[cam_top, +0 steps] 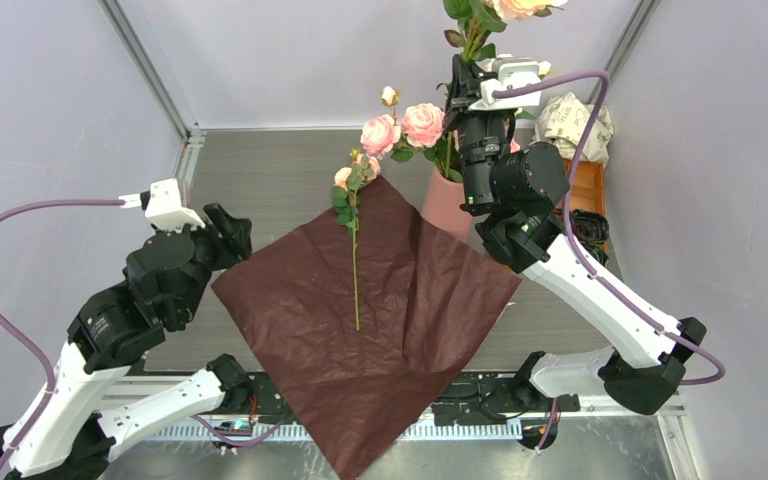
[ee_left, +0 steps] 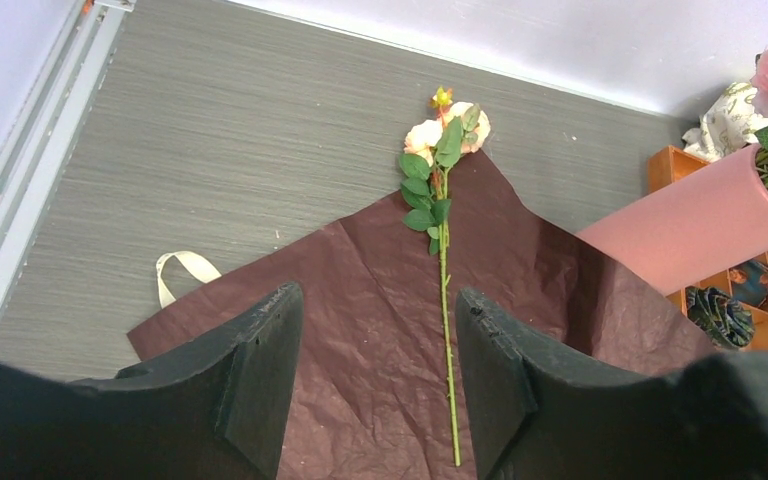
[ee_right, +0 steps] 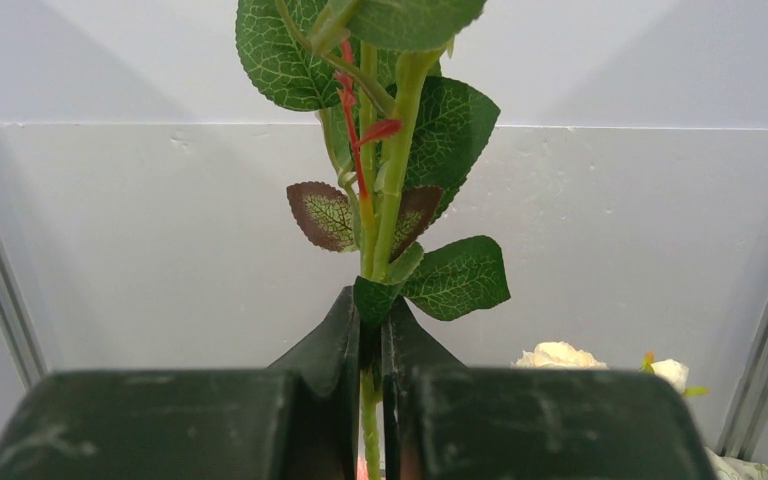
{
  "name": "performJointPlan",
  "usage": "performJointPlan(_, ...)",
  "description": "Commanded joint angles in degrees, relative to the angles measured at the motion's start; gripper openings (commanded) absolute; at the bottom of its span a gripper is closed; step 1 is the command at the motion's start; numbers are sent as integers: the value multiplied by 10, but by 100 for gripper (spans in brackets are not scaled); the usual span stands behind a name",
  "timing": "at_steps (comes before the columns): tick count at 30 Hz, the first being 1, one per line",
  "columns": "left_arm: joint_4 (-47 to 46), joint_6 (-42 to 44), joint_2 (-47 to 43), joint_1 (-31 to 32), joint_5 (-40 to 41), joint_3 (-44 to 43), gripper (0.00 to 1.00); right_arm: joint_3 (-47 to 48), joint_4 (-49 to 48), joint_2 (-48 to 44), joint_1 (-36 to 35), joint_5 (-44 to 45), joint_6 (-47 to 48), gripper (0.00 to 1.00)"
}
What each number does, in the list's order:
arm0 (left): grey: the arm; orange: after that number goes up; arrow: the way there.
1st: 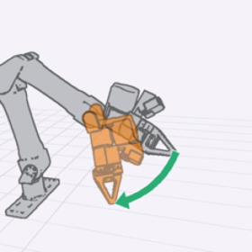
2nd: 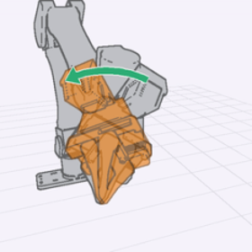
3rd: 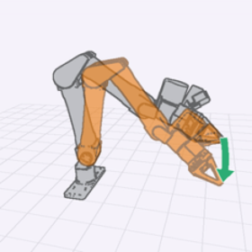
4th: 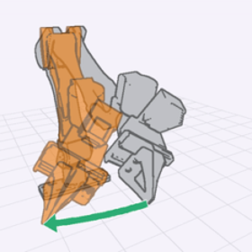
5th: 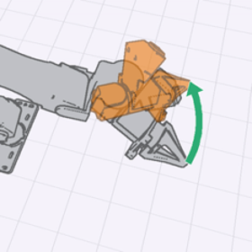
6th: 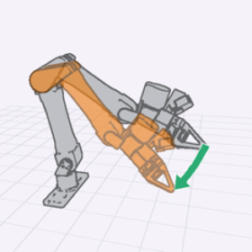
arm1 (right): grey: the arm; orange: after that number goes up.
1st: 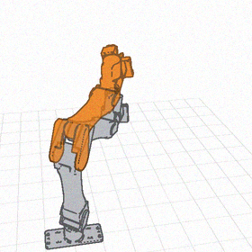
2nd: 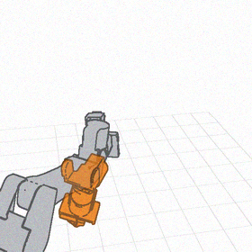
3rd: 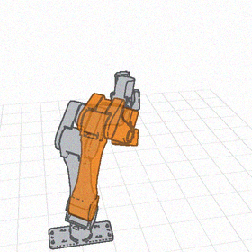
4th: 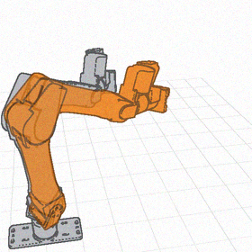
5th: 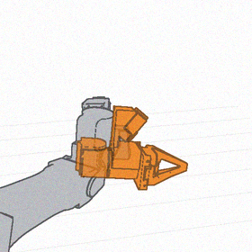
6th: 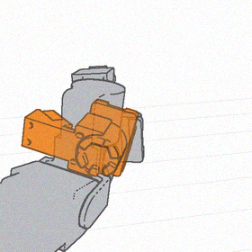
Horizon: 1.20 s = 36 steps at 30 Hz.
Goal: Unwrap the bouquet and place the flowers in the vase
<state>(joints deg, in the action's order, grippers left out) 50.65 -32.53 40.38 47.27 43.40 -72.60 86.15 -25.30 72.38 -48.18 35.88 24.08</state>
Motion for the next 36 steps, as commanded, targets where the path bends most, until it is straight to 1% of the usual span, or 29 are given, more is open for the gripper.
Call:
performJointPlan(1,-35,-4,6,2,-2,0,58,14,-24,-5,1,-9,11,1)
performJointPlan(3,-35,-6,6,2,-3,1,58,1,-25,-9,2,-3,10,1)
performJointPlan(11,-43,-7,12,2,-9,5,58,-102,-51,-34,-2,38,-8,1)
performJointPlan(14,-45,-8,15,2,-13,7,57,-109,-20,-35,-2,36,-38,1)
performJointPlan(21,-50,-9,13,2,-15,13,57,-174,-17,-64,-2,70,-87,1)
performJointPlan(29,-61,-10,13,2,-21,23,57,-210,60,-92,-2,86,-149,1)
performJointPlan(36,-65,-13,19,2,-31,28,57,-219,118,-95,-2,99,-181,8)
